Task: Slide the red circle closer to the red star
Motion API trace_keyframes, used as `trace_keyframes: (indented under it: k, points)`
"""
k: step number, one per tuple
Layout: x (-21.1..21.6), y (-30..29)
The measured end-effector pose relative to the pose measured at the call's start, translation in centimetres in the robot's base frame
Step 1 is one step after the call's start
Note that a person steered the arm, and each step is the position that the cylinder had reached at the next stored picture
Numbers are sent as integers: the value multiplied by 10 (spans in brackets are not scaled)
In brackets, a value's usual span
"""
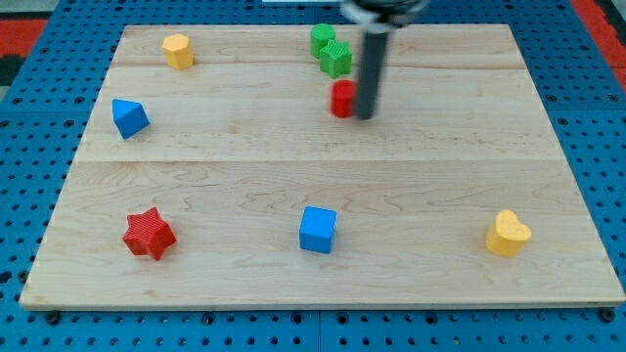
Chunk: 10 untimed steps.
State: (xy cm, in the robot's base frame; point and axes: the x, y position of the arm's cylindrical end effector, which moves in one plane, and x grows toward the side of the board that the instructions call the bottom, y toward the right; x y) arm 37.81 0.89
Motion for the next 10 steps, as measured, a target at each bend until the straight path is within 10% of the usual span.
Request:
trace_keyframes:
  k: [2,4,5,6,10]
  points:
    - [-74,15]
    - [-7,-79]
    - [-58,-83]
    - [-88,-12]
    - [36,-91]
